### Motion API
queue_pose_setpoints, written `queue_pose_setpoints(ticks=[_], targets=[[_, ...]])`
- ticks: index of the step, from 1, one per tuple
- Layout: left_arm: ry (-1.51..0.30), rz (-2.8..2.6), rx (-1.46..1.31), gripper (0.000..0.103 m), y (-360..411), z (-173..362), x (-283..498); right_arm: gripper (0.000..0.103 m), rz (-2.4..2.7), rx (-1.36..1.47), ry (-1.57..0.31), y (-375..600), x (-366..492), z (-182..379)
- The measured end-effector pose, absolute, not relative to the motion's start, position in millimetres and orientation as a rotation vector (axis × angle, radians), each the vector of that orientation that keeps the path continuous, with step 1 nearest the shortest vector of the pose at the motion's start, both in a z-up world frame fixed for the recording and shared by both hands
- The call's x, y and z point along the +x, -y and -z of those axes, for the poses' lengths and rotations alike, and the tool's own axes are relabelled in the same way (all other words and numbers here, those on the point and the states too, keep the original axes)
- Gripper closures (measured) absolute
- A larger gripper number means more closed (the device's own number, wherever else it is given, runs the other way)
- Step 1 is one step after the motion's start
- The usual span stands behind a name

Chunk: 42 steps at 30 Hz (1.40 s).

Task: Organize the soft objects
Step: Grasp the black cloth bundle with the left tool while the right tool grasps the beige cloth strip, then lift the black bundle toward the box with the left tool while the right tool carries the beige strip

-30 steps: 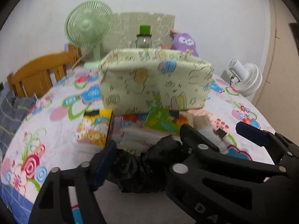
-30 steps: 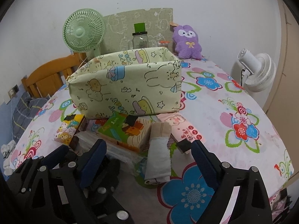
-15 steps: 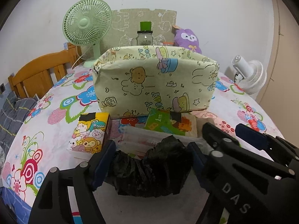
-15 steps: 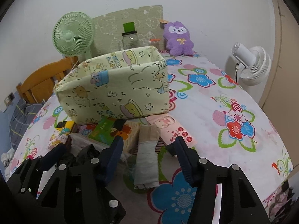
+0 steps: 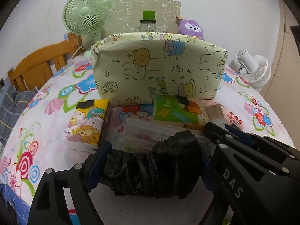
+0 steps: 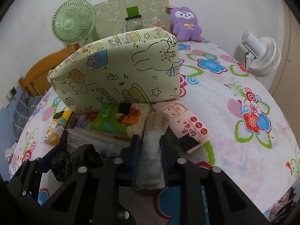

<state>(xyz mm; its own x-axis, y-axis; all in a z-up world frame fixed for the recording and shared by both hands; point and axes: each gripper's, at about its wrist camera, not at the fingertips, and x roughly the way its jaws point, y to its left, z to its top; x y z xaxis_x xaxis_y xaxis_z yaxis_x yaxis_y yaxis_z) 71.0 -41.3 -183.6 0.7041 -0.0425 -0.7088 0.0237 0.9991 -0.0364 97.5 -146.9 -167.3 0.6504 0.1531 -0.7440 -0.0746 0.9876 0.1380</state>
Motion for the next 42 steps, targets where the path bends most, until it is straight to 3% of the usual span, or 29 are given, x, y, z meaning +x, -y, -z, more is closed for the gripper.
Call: queue_pose_setpoints(ticks=[2, 11, 25, 27, 42], targets=[[-0.797, 0.036, -0.027, 0.025, 42, 184, 71, 0.090, -0.130, 0.096, -0.855, 146, 97, 168], [-0.751, 0.059, -0.051, 0.045, 38, 173, 63, 0.091, -0.124, 0.083, -0.803, 142, 88, 156], [-0.713, 0.093, -0.089, 0.062, 33, 153, 55, 0.091, -0.126, 0.073, -0.749, 138, 78, 133], [-0.704, 0.103, -0.090, 0.073, 33, 149, 54, 0.091, -0.128, 0.075, -0.742, 138, 77, 130], [-0.648, 0.106, -0.087, 0.078, 31, 120, 52, 0.091, -0.139, 0.085, -0.692, 136, 75, 102]])
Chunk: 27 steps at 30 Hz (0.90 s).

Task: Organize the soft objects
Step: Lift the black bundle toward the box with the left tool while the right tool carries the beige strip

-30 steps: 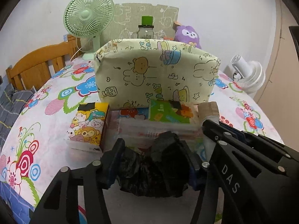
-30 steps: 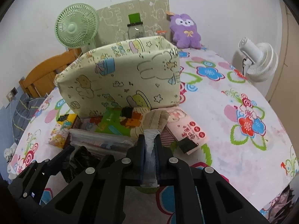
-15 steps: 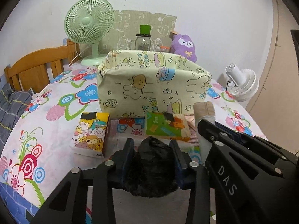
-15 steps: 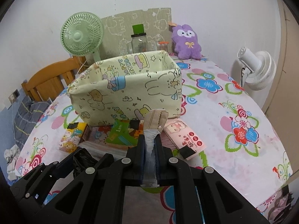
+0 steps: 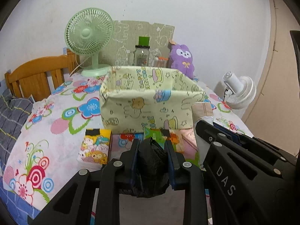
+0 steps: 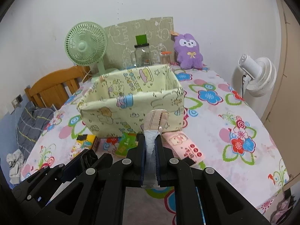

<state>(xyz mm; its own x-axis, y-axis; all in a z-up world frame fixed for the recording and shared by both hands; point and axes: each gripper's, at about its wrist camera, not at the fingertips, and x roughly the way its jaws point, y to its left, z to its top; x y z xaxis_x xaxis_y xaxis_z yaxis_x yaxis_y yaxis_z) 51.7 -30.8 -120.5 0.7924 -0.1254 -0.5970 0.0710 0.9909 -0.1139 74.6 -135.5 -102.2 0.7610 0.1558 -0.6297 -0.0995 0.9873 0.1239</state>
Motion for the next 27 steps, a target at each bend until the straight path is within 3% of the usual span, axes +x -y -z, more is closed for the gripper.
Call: queue_pose_setpoints(ticks=[27], targets=[[-0.520, 0.086, -0.057, 0.078, 32, 45, 50, 0.091, -0.146, 0.096, -0.559, 136, 73, 22]])
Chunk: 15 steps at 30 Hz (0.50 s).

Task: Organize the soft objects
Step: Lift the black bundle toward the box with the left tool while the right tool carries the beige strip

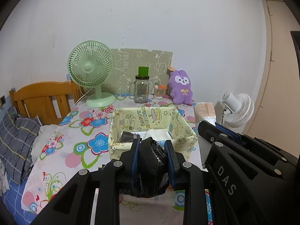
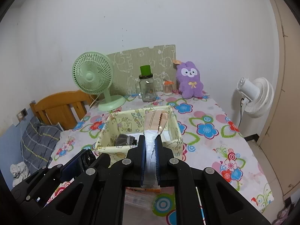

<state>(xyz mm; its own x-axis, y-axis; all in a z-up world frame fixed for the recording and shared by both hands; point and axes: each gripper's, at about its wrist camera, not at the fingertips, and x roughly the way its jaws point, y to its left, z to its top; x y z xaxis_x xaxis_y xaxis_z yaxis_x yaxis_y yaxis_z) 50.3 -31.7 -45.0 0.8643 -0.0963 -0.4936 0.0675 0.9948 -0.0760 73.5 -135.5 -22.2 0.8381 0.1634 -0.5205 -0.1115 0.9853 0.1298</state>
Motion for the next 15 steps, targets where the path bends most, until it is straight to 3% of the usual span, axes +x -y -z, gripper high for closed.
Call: queue_pose_setpoints(ticks=[15], targets=[[-0.491, 0.083, -0.049, 0.078, 30, 31, 75, 0.091, -0.145, 0.090, -0.530, 134, 98, 7]])
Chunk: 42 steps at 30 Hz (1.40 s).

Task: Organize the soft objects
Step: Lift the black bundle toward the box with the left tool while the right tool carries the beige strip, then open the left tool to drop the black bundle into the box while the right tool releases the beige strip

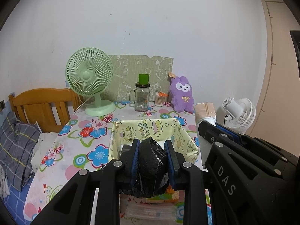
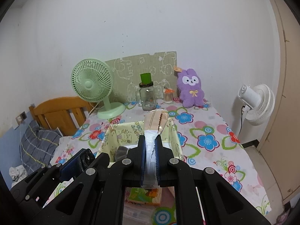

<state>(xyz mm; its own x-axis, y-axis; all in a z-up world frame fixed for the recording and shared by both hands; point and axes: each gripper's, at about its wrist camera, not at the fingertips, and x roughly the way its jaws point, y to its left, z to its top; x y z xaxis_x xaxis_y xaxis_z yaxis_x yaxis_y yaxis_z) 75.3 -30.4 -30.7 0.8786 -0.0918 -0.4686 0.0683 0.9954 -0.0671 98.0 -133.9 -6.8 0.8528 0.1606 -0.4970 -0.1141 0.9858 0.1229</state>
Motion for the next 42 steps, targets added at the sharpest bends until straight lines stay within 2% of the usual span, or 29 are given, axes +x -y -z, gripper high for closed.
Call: queue_pose_setpoints(ticks=[22, 42], targets=[[-0.520, 0.066, -0.010, 0.078, 33, 33, 136, 0.091, -0.151, 0.079, -0.562, 131, 165, 15], [-0.619, 0.093, -0.012, 0.076, 30, 63, 195, 0.091, -0.169, 0.050, -0.641, 128, 227, 45]])
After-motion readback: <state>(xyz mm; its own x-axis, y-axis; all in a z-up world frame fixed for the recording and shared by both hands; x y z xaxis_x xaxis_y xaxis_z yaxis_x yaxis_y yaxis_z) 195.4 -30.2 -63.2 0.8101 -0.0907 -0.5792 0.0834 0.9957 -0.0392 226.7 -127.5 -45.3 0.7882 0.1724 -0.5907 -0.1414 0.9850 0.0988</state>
